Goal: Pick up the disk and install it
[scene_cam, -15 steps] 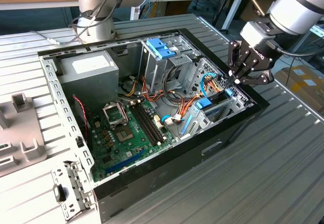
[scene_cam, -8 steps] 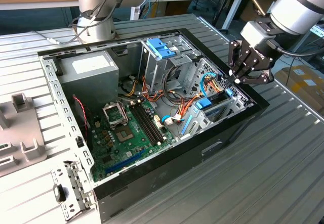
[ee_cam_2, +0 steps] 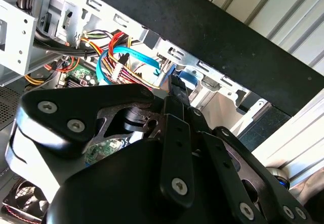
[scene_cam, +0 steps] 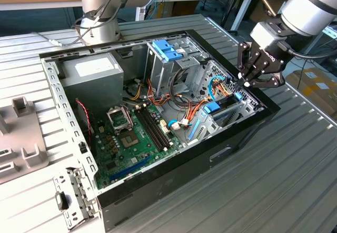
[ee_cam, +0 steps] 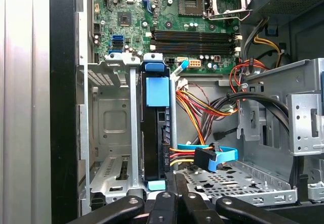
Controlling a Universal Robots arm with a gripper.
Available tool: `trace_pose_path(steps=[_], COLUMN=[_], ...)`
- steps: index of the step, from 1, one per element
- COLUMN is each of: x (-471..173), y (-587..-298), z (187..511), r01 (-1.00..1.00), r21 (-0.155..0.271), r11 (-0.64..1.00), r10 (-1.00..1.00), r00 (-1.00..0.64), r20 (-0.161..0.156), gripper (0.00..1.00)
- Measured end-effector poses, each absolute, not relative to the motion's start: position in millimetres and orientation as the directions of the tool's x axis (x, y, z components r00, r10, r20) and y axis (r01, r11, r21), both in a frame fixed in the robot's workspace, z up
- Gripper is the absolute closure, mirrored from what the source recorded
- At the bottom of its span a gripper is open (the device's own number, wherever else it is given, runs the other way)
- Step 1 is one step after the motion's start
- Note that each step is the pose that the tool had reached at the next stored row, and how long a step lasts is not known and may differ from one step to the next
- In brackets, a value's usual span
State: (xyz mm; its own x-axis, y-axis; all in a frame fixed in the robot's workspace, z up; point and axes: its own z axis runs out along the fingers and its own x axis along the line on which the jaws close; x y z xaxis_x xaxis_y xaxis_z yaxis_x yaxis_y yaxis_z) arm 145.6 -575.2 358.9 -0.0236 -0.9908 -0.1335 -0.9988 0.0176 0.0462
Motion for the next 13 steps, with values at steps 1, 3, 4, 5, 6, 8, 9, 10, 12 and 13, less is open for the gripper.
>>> trace_pose_path(steps=[1,3,4,5,6,8,9,10,12,13], x=[145.6,145.6,145.6,145.6,145.6,145.4,145.3,145.1,145.0,144.8], y=[-575.2,-575.2,-575.2,-575.2,-575.2,-569.4,-566.6,-563.9,-558.3,-555.3], z=[358.9,358.9,358.9,358.9,358.9,358.9,359.0,359.0,360.1,361.9], r01=[-0.999,-0.999,-0.999,-0.999,-0.999,-0.999,-0.999,-0.999,-0.999,-0.999], r21=[0.046,0.046,0.046,0.046,0.046,0.046,0.046,0.046,0.046,0.046], r11=[0.018,0.018,0.018,0.018,0.018,0.018,0.018,0.018,0.018,0.018], r10=[-0.991,-0.991,-0.991,-0.991,-0.991,-0.991,-0.991,-0.991,-0.991,-0.991], r00=[-0.024,-0.024,-0.024,-0.024,-0.024,-0.024,-0.024,-0.024,-0.024,-0.024], r20=[-0.134,-0.134,-0.134,-0.134,-0.134,-0.134,-0.133,-0.133,-0.13,-0.128], gripper=[0.89,0.76,0.76,0.71,0.64,0.64,0.64,0.64,0.64,0.64])
